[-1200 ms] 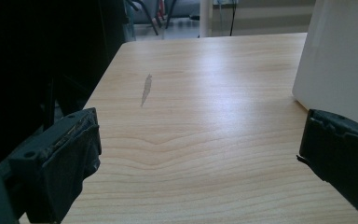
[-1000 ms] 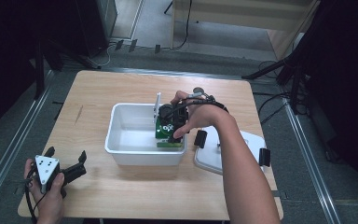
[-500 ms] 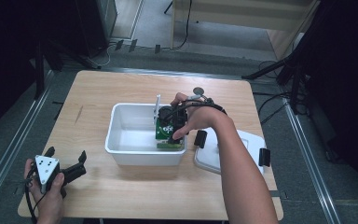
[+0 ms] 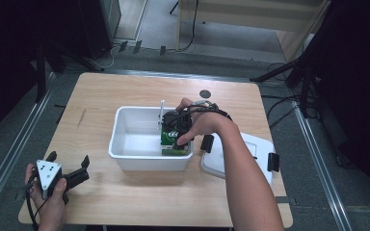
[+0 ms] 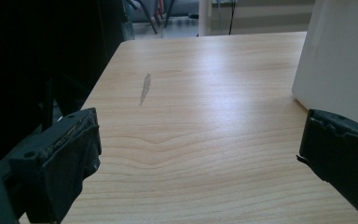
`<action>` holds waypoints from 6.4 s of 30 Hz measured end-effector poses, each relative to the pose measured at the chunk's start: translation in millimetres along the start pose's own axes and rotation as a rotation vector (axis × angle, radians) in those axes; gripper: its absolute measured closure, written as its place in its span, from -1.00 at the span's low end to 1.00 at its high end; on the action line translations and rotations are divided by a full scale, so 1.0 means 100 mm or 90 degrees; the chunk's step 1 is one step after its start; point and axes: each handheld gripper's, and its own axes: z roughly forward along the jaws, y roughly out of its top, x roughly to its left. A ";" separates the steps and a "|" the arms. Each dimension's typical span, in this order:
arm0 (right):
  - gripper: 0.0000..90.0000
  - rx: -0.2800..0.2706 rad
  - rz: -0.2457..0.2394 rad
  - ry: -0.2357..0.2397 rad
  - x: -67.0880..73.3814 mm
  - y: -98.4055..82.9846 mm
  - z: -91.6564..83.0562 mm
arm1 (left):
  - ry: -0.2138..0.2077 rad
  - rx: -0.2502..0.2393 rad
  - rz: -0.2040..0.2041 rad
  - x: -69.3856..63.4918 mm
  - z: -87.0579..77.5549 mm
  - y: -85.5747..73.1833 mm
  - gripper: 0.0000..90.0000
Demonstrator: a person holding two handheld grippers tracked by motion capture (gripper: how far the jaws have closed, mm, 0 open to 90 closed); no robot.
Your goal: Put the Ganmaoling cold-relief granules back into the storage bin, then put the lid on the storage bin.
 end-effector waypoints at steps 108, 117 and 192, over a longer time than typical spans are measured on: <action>-0.66 -0.004 0.184 -0.085 0.21 -1.59 -0.86 | 0.006 0.001 0.014 -0.02 0.00 0.00 -1.00; -0.47 -0.005 0.196 -0.079 0.24 -1.78 -0.80 | 0.008 0.004 0.015 -0.02 0.00 0.00 -1.00; 0.85 0.029 0.203 -0.061 0.34 -2.18 -0.10 | 0.010 -0.001 0.018 -0.03 0.00 0.00 -1.00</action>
